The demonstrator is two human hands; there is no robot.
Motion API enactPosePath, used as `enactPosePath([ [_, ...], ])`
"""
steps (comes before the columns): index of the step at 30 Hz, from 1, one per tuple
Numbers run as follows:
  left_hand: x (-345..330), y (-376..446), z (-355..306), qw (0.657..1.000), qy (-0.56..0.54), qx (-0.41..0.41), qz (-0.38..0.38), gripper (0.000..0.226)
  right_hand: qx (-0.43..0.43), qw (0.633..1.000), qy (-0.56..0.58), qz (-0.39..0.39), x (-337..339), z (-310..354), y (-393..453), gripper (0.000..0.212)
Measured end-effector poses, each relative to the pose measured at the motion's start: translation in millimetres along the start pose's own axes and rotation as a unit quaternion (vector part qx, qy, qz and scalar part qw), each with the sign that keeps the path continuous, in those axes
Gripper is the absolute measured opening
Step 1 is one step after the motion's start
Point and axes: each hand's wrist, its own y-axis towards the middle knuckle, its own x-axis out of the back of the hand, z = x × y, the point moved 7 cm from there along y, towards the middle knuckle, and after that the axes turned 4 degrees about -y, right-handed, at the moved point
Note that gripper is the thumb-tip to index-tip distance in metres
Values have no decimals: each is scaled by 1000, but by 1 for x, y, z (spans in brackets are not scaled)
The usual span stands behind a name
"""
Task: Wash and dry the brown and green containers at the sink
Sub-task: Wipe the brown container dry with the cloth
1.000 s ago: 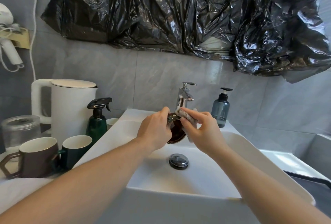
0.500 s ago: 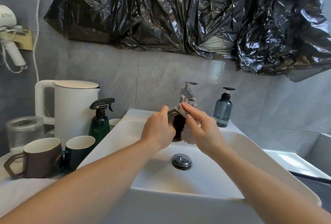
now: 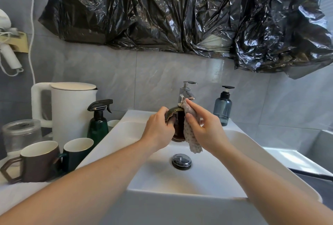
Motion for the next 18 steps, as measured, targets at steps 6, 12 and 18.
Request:
enactPosePath([
  [6, -3, -2, 3, 1000, -14, 3, 18, 11, -59, 996, 37, 50, -6, -11, -3, 32],
  [12, -17, -5, 5, 993, -44, 35, 103, 8, 0, 1000, -15, 21, -5, -4, -3, 33],
  [18, -7, 1, -7, 995, 84, -37, 42, 13, 39, 997, -54, 29, -8, 6, -4, 35],
])
